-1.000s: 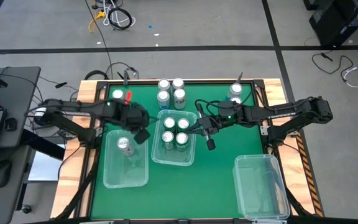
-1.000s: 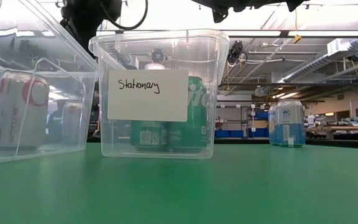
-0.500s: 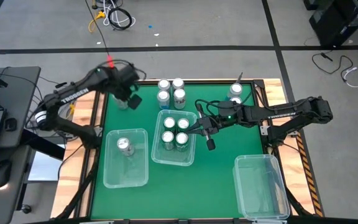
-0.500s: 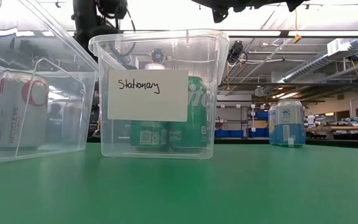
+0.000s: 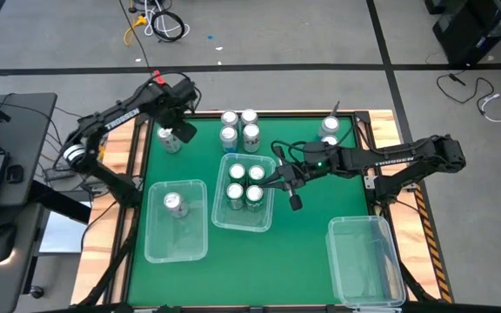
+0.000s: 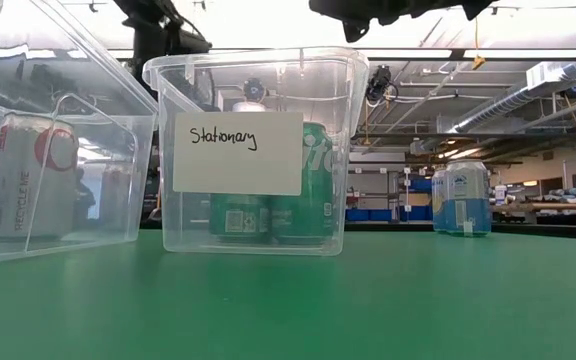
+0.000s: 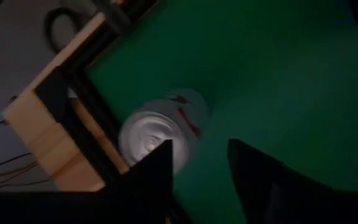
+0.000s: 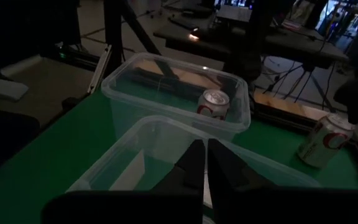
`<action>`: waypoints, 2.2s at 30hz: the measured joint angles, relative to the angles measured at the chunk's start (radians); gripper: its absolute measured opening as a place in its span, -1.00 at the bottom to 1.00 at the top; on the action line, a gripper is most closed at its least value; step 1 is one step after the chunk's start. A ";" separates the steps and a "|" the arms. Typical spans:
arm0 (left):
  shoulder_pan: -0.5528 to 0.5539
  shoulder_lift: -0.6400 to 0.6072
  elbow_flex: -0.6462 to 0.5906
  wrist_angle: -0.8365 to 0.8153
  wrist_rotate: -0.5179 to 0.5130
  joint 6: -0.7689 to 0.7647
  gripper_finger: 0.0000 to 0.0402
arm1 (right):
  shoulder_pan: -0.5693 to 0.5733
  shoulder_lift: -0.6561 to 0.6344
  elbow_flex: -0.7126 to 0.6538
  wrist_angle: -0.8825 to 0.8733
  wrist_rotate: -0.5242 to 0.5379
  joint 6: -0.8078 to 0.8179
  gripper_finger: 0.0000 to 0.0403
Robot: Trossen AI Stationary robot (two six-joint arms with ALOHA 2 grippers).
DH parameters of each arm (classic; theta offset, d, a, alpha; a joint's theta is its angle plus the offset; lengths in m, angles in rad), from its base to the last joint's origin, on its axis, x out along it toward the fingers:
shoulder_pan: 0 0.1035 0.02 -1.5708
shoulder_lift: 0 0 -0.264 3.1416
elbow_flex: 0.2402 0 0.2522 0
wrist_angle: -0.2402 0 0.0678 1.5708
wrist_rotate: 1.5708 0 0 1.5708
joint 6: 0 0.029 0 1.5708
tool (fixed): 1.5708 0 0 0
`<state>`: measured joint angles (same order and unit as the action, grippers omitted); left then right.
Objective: Sort soda cans
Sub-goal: Put the silver soda can into the bottom left bin
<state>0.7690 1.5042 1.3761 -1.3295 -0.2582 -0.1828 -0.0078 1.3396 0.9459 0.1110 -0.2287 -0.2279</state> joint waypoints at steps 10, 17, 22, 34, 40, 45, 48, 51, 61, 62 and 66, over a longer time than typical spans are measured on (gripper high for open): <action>0.022 0.084 0.000 -0.077 -0.083 0.030 0.42 | 0.000 0.000 0.000 -0.015 0.000 0.000 -0.94; 0.104 0.086 0.000 -0.056 -0.012 0.079 0.44 | 0.000 0.000 0.000 -0.020 0.000 0.000 -0.94; 0.173 0.086 0.000 0.019 0.103 0.125 0.44 | 0.000 0.000 0.000 -0.042 0.000 0.000 -0.92; 0.252 0.079 -0.067 0.009 0.175 0.144 0.44 | 0.000 0.000 0.000 -0.058 0.000 0.015 -0.92; 0.252 0.079 -0.078 0.038 0.172 0.154 0.44 | 0.000 0.000 0.000 -0.060 0.000 0.016 -0.90; 0.252 0.089 -0.024 -0.007 0.159 0.177 0.44 | 0.000 0.000 0.000 -0.060 0.000 0.016 -0.90; 0.252 0.090 0.008 -0.022 0.157 0.180 0.44 | 0.000 0.000 0.000 -0.059 0.000 0.016 -0.89; 0.252 0.089 0.009 -0.053 0.184 0.195 0.44 | 0.000 0.000 0.000 -0.059 0.000 0.016 -0.88; 0.241 0.088 0.008 -0.085 0.175 0.203 0.39 | 0.000 0.000 0.000 -0.060 0.000 0.016 -0.87; 0.234 0.088 0.008 -0.081 0.180 0.208 0.39 | 0.000 0.000 0.000 -0.060 0.000 0.016 -0.86; 0.212 0.088 0.009 -0.080 0.192 0.218 0.42 | 0.000 0.000 0.000 -0.060 0.000 0.016 -0.85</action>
<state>0.9809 1.5921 1.3849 -1.4097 -0.0663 0.0349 -0.0078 1.3396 0.9459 0.0509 -0.2288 -0.2123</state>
